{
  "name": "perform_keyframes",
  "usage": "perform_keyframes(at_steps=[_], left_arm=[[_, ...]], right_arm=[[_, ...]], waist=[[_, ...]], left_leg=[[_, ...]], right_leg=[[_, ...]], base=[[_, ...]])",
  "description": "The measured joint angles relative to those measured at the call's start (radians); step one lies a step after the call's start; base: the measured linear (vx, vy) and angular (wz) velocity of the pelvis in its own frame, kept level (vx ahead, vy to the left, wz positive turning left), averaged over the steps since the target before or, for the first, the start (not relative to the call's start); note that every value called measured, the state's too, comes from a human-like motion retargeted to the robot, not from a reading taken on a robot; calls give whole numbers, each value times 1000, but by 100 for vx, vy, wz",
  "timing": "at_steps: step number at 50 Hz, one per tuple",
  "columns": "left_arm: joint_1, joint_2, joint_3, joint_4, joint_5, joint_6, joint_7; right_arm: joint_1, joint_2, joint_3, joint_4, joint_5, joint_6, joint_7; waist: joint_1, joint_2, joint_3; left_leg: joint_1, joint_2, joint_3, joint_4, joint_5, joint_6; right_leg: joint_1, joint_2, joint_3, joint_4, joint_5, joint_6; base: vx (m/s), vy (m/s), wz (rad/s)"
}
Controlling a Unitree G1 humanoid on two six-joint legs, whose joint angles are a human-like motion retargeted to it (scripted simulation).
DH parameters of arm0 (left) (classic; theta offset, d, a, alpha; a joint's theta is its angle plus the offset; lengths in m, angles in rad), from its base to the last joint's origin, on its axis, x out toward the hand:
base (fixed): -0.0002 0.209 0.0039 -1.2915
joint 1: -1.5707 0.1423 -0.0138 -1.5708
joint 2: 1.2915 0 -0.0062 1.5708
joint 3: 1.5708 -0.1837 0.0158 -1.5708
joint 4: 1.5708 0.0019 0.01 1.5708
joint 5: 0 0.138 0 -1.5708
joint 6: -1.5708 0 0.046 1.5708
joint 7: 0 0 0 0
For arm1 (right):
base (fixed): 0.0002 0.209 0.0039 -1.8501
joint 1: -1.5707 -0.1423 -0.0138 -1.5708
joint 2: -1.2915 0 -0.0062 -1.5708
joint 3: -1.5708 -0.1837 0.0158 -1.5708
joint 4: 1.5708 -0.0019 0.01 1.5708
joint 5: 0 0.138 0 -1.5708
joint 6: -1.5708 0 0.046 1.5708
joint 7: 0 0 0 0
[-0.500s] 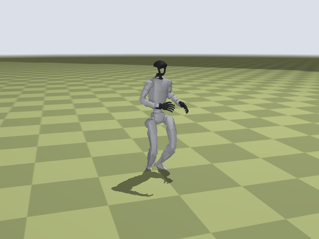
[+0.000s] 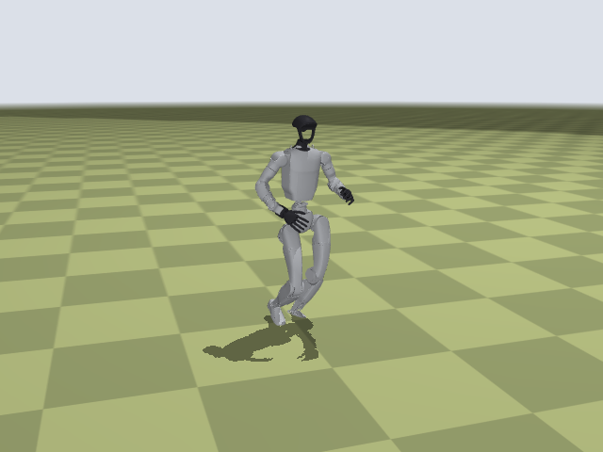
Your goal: Run
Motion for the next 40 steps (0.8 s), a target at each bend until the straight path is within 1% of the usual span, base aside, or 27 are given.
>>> perform_keyframes(at_steps=[4, 7, 10, 12, 13, 14, 15, 16, 17, 20, 23, 27, 31, 35, 37, 40], left_arm=[[-17, -10, -12, -17, -34, -27, 23], [-5, -8, -12, -17, -47, -41, 29], [31, -17, -16, -4, -51, -46, 20], [73, -17, -12, 20, -44, -41, 16], [90, -12, -4, 33, -41, -39, 13], [111, -10, 1, 46, -36, -36, 10], [134, -9, 5, 58, -31, -34, 8], [152, -1, 20, 71, -23, -33, 6], [172, 4, 33, 83, -16, -31, 3], [238, 14, 65, 115, 7, -17, -8], [307, 21, 92, 139, 21, -4, -24], [377, 26, 108, 156, 23, 7, -45], [406, 23, 100, 153, 24, 9, -51], [388, 34, 82, 137, 32, 7, -32], [343, 35, 64, 126, 39, 8, -14], [255, 33, 29, 108, 56, 5, 24]], right_arm=[[79, -7, -16, -34, 28, -10, 7], [107, 6, -25, -58, 35, -15, -2], [93, 18, -37, -84, 29, -16, -19], [67, 29, -38, -97, 20, -17, -34], [43, 35, -37, -102, 12, -17, -45], [23, 39, -39, -107, 5, -17, -57], [6, 41, -42, -113, -2, -18, -68], [-29, 46, -40, -117, -12, -17, -83], [-59, 48, -40, -122, -23, -17, -97], [-138, 49, -47, -135, -51, -19, -134], [-195, 52, -53, -147, -68, -20, -163], [-228, 59, -59, -162, -74, -18, -184], [-227, 56, -61, -167, -75, -18, -197], [-222, 63, -38, -172, -82, -23, -200], [-211, 67, -16, -162, -88, -24, -198], [-172, 63, 15, -137, -91, -24, -198]], waist=[[-15, 5, -24], [-3, 7, -37], [32, 15, -41], [66, 16, -34], [89, 32, -32], [101, 34, -24], [106, 29, -15], [145, 59, -12], [176, 81, -8], [225, 107, -1], [255, 127, -7], [266, 133, -30], [250, 127, -51], [212, 121, -54], [179, 104, -48], [115, 73, -26]], left_leg=[[31, 10, -21, -62, 58, -39], [25, 32, -33, -44, 80, -62], [-18, 76, -44, 53, 77, -83], [-66, 102, -50, 165, 70, -93], [-97, 137, -59, 233, 58, -100], [-124, 169, -49, 302, 34, -82], [-149, 199, -30, 370, 5, -52], [-182, 238, -46, 441, 21, -84], [-210, 275, -53, 506, 28, -101], [-265, 373, -32, 631, -12, -63], [-284, 405, -29, 653, -38, -52], [-268, 388, -7, 580, -56, -48], [-225, 338, 26, 466, -74, -41], [-185, 285, 51, 393, -108, -28], [-162, 238, 66, 347, -119, -12], [-141, 177, 88, 326, -135, 16]], right_leg=[[29, 29, -9, -120, -16, 13], [79, 62, -27, -230, -33, 21], [140, 110, -57, -333, -61, 12], [168, 135, -68, -365, -94, -3], [188, 172, -84, -401, -107, -17], [198, 212, -65, -417, -122, -8], [204, 253, -28, -424, -139, 13], [216, 270, -74, -447, -150, -32], [225, 284, -107, -461, -161, -65], [242, 338, -127, -504, -178, -91], [254, 373, -131, -547, -167, -96], [253, 375, -126, -579, -143, -84], [231, 341, -112, -561, -137, -66], [188, 287, -97, -464, -148, -50], [155, 237, -86, -388, -143, -38], [82, 146, -68, -206, -101, -22]], base=[[7, -8, 17], [6, -14, 6], [3, -17, -8], [0, -18, -19], [2, -16, -6], [1, -14, 32], [0, -14, -9], [1, -16, -63], [1, -16, -97], [3, -11, -34], [5, -4, -21], [6, 4, -3], [5, 10, 11], [1, 13, 18], [0, 13, 34], [-1, 13, 49]])
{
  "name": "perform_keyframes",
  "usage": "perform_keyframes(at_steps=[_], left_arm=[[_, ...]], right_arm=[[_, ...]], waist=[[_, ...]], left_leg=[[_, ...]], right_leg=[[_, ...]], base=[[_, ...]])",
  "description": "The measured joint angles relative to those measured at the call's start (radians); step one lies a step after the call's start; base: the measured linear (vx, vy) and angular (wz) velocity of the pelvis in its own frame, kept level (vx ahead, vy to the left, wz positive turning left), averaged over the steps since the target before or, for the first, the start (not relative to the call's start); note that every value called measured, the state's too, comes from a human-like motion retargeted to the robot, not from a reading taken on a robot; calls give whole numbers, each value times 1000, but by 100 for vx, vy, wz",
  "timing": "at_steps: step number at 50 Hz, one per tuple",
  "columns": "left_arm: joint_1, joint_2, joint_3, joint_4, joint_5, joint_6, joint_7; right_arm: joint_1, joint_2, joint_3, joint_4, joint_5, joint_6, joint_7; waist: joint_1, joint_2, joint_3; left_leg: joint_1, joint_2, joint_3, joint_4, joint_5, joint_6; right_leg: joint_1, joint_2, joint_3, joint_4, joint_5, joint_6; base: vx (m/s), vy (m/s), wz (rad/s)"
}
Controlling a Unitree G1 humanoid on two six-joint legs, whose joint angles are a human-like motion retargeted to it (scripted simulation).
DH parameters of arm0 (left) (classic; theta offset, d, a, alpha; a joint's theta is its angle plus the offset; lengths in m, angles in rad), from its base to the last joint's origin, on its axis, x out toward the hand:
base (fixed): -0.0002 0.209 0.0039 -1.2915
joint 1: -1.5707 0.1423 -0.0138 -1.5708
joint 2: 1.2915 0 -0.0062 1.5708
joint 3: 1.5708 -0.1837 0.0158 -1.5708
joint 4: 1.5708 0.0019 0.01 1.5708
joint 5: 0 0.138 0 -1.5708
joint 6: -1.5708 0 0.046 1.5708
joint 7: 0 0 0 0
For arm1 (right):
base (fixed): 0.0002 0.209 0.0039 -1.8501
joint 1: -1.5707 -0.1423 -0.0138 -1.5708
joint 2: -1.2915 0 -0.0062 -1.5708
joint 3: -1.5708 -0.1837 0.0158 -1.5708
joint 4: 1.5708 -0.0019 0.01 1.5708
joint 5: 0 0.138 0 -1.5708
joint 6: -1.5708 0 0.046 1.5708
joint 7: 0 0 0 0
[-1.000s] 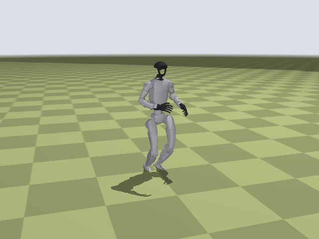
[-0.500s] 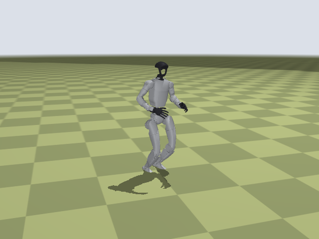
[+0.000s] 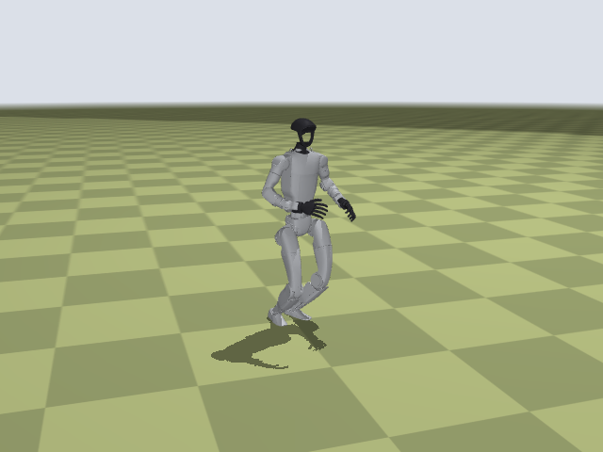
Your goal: Run
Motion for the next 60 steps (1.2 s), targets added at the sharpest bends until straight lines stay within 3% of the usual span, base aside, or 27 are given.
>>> perform_keyframes(at_steps=[4, 8, 14, 17, 20, 22, 27, 30, 33, 40, 46, 53, 60], left_arm=[[-164, -8, -42, -27, 36, 3, 83], [-269, -43, -49, -83, 21, -6, 172], [-258, -110, -53, -186, -76, -75, 243], [-235, -112, -74, -205, -107, -100, 235], [-204, -99, -94, -204, -111, -98, 207], [-174, -84, -99, -184, -97, -83, 185], [-108, -27, -75, -89, 17, -20, 151], [-43, -6, -31, -33, 85, 7, 142], [64, 11, 19, -35, 81, 11, 125], [230, 36, 80, -71, 35, -8, 114], [209, 36, 75, -60, 47, -8, 135], [106, 32, 42, -32, 60, -8, 146], [11, 22, -11, -61, 43, -6, 162]], right_arm=[[86, -7, 16, 29, 24, -3, -1], [228, -28, -9, 3, 77, -19, -8], [454, -39, -69, -90, 132, -42, -34], [507, -28, -85, -124, 148, -51, -40], [489, -19, -85, -155, 143, -54, -63], [439, -16, -80, -165, 123, -52, -77], [180, -29, -74, -129, 5, -17, -116], [4, -22, -76, -84, -45, -5, -157], [-49, -14, -102, -105, -31, -6, -185], [-22, -16, -137, -168, -12, -29, -186], [-18, -14, -131, -153, -48, -27, -195], [-2, 10, -93, -81, -58, -2, -176], [60, 5, -40, -52, -68, 3, -137]], waist=[[-92, -42, 28], [-145, -31, 23], [-179, -31, -56], [-156, -26, -78], [-106, -8, -81], [-64, 2, -72], [45, 32, -10], [92, 48, 30], [114, 32, 20], [100, 4, -69], [70, 12, -88], [56, 29, -56], [8, 27, -20]], left_leg=[[19, -73, 7, -26, -10, 30], [59, -91, -27, -97, 44, -5], [92, -86, -62, -247, 441, -177], [36, -37, -67, -144, 509, -208], [-27, 57, -64, 72, 450, -167], [-65, 122, -69, 243, 374, -116], [-156, 248, -122, 582, 179, -20], [-185, 282, -137, 611, 120, 0], [-183, 243, -116, 491, 131, -13], [-143, 108, -58, 109, 208, -81], [-120, 59, -50, 37, 171, -76], [-106, 56, -42, 94, 116, -66], [-82, 18, -10, 151, 34, -18]], right_leg=[[-112, -84, 60, 243, 43, -7], [-164, -55, 81, 314, 96, -14], [-119, -15, 45, 88, 210, 24], [-72, 31, 20, -49, 256, 51], [-21, 101, 3, -127, 251, 50], [5, 145, 2, -129, 174, 20], [44, 242, 1, -83, -134, -120], [69, 274, -1, -96, -168, -146], [100, 254, 12, -154, -118, -116], [106, 163, 7, -255, 66, -18], [108, 119, -15, -262, -2, -30], [139, 104, -19, -235, -84, -41], [108, 35, 11, -23, -112, -22]], base=[[3, 10, 53], [12, 4, 17], [12, -5, 33], [1, -7, 30], [-2, -4, 7], [-6, -4, -12], [-3, -2, -35], [1, 1, -24], [9, 5, 11], [10, 7, 39], [5, 5, 31], [6, 9, 15], [7, 14, 36]])
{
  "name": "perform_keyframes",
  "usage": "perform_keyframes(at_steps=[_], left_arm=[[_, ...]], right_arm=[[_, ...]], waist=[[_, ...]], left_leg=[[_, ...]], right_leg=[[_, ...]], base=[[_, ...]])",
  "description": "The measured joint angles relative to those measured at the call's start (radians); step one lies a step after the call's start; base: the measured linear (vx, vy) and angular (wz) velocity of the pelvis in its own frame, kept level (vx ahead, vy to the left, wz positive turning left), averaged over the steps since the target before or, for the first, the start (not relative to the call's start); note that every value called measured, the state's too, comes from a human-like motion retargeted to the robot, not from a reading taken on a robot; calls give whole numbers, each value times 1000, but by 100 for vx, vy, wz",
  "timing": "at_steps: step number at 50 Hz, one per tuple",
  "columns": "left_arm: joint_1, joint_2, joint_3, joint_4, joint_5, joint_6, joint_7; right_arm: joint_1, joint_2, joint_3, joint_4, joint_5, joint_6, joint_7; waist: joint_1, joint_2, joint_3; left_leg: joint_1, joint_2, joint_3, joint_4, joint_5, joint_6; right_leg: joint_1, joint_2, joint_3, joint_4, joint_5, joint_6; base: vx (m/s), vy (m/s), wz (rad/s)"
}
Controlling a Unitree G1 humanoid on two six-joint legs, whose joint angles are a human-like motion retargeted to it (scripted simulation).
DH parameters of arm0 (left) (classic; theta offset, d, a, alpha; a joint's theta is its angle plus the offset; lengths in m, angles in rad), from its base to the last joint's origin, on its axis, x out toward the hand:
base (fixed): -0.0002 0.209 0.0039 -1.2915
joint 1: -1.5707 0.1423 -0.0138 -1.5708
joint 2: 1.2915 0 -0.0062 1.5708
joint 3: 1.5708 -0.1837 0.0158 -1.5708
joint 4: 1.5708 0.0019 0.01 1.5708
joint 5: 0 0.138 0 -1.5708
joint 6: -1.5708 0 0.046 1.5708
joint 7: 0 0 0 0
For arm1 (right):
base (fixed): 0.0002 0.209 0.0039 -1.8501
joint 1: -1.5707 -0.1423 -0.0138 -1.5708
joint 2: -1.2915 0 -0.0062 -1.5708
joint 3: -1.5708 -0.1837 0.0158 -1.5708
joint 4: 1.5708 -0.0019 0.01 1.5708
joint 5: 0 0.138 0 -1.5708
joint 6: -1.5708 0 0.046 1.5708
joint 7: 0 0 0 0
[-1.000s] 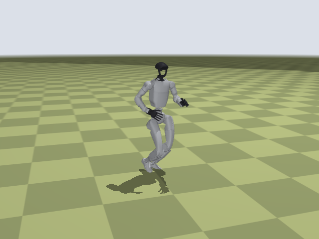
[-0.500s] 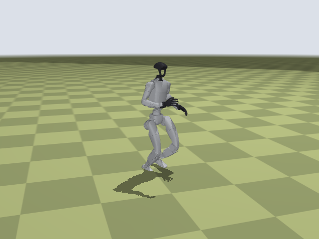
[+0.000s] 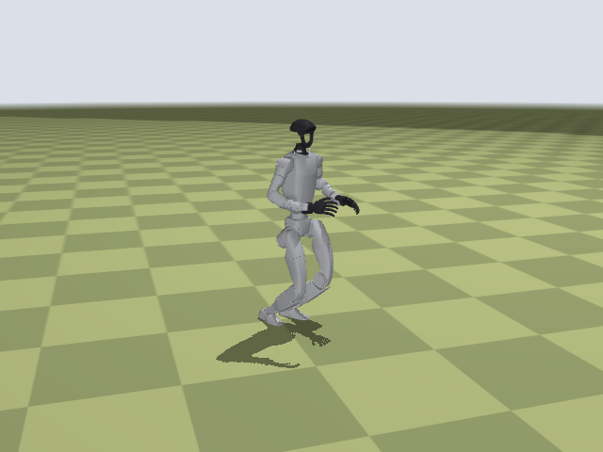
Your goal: Run
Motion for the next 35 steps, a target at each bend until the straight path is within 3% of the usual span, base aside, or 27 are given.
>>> perform_keyframes(at_steps=[5, 9, 12, 17, 21, 25, 30, 32, 35], left_arm=[[-132, -3, -33, -31, 15, 3, 61], [-232, -25, -29, -67, 22, 9, 112], [-261, -56, -11, -109, -3, 6, 127], [-241, -102, -4, -168, -88, -35, 104], [-203, -103, -24, -184, -159, -59, 64], [-138, -98, -30, -160, -198, -40, 30], [-58, -74, 17, -31, -164, 45, 14], [-21, -65, 49, 28, -129, 73, 18], [81, -46, 97, 51, -125, 85, -4]], right_arm=[[57, -12, 19, 4, 0, 0, 0], [133, -23, 12, 1, 10, -13, 14], [211, -49, -1, -26, 32, -25, 35], [349, -76, -37, -80, 71, -25, 67], [421, -68, -67, -124, 114, -24, 72], [395, -57, -78, -175, 131, -19, 49], [163, -52, -90, -209, 88, 12, -10], [24, -41, -94, -208, 70, 22, -35], [-112, -20, -112, -245, 104, 25, -56]], waist=[[-77, -46, 47], [-142, -70, 58], [-166, -32, 45], [-198, 1, -16], [-156, 20, -39], [-80, 23, -24], [37, 8, 47], [79, -4, 85], [129, -35, 100]], left_leg=[[22, -87, 24, 14, -90, 70], [68, -143, 4, -57, -90, 74], [142, -118, -31, -148, -17, 9], [219, -50, -45, -264, 295, -141], [181, 33, -88, -102, 431, -198], [137, 136, -113, 211, 405, -148], [48, 252, -156, 548, 242, -31], [-1, 269, -162, 588, 181, 11], [-68, 237, -143, 512, 142, 40]], right_leg=[[-91, -132, 51, 304, 35, -12], [-187, -145, 102, 412, 55, -39], [-220, -70, 79, 344, 88, -47], [-213, 38, 28, 60, 201, 7], [-168, 153, 7, -126, 292, 44], [-124, 235, 3, -105, 240, -1], [-71, 299, 22, -15, -25, -126], [-49, 311, 42, -8, -68, -136], [-7, 296, 77, -51, -50, -115]], base=[[10, 11, 56], [17, 2, 37], [23, -3, 3], [17, -7, 41], [4, -7, 24], [0, -1, 1], [5, -1, -14], [11, 4, -7], [17, 8, 23]])
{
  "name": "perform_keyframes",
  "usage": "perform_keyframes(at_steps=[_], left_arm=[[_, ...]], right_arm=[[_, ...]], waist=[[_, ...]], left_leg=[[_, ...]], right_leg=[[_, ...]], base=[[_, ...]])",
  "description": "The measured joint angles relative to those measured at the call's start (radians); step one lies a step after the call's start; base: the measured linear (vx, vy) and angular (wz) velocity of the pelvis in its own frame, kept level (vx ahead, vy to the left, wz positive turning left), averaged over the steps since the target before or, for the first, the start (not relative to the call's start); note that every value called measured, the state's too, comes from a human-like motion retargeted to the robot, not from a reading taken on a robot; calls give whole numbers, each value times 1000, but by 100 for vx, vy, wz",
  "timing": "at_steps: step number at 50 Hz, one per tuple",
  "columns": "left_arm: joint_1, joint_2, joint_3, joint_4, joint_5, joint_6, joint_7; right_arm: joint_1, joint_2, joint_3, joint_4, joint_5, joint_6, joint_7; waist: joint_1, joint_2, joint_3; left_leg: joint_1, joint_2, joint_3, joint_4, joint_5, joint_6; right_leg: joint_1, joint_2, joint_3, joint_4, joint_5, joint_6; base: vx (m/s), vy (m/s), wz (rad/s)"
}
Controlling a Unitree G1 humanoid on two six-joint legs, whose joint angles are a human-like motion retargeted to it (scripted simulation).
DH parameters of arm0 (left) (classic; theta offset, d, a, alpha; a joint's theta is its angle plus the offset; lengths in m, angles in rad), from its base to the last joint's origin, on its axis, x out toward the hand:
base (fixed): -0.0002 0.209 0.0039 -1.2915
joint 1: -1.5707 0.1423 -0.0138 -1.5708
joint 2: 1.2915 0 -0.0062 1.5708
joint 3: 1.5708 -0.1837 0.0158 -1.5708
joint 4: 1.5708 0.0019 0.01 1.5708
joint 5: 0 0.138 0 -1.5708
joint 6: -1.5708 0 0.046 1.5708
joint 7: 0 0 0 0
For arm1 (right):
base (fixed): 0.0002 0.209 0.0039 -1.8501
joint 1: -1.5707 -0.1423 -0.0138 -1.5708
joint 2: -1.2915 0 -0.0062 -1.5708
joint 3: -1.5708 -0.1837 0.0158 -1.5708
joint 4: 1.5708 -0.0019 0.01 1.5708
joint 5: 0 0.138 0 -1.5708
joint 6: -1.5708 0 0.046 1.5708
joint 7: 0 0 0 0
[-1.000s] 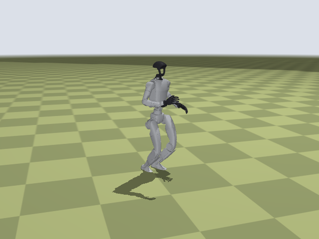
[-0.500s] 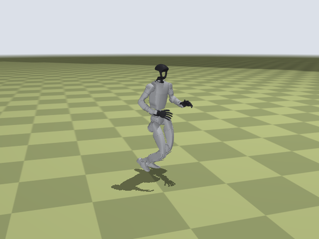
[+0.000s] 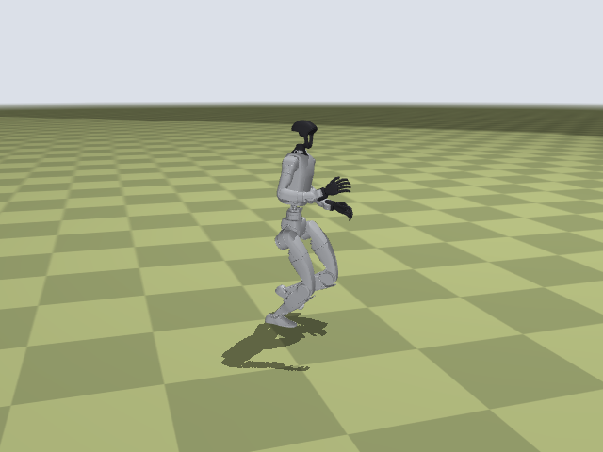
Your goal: Run
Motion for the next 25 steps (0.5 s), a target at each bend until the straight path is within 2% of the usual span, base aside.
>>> perform_keyframes(at_steps=[2, 5, 8, 10, 13, 15, 18, 20, 22, 25], left_arm=[[85, 17, 27, -21, -26, -8, -28], [193, 26, 53, -56, -85, -26, -70], [248, 18, 57, -91, -142, -29, -87], [249, 10, 56, -116, -166, -28, -85], [192, 2, 49, -151, -155, -37, -63], [104, 3, 44, -168, -127, -43, -32], [-131, 0, 8, -145, -76, -41, 44], [-255, -3, -12, -152, -73, -43, 74], [-341, -6, -22, -184, -94, -50, 90], [-414, -21, -34, -241, -143, -70, 92]], right_arm=[[-25, 13, -9, -46, 46, -10, 6], [-21, 22, -7, -105, 100, -31, 38], [-1, 14, -12, -137, 110, -51, 70], [7, 13, -15, -141, 104, -58, 81], [51, 18, -8, -112, 75, -44, 91], [85, 23, 7, -69, 53, -25, 99], [122, 36, 43, 45, 48, -10, 130], [176, 33, 71, 101, 69, -9, 165], [246, 17, 86, 118, 105, -12, 197], [361, -13, 80, 107, 169, -15, 239]], waist=[[20, -24, -15], [24, -50, -54], [-12, -67, -80], [-40, -69, -84], [-85, -67, -72], [-123, -66, -50], [-191, -80, 0], [-234, -79, 9], [-266, -58, 5], [-304, -21, -14]], left_leg=[[-19, -48, 34, -137, 15, -19], [-18, -130, 92, -390, 70, -75], [10, -226, 142, -590, 120, -105], [35, -273, 161, -639, 101, -92], [46, -309, 167, -567, -49, -26], [55, -332, 163, -519, -156, 22], [84, -378, 149, -518, -215, 57], [116, -398, 126, -553, -215, 49], [169, -391, 101, -606, -188, 17], [264, -341, 97, -703, -67, -64]], right_leg=[[30, -39, 8, -49, 86, 48], [47, -121, -6, -87, 285, 141], [32, -216, -16, -23, 368, 191], [24, -272, -24, 60, 363, 194], [6, -337, -26, 234, 275, 167], [-14, -372, -18, 350, 229, 150], [-75, -409, 18, 476, 206, 127], [-122, -409, 34, 506, 201, 108], [-154, -378, 29, 477, 204, 96], [-173, -324, -1, 354, 225, 99]], base=[[21, 11, 45], [19, 12, 61], [13, 11, 83], [8, 9, 70], [6, 7, 56], [9, 7, 69], [10, 5, 84], [13, 1, 70], [16, -1, 45], [16, -4, 52]])
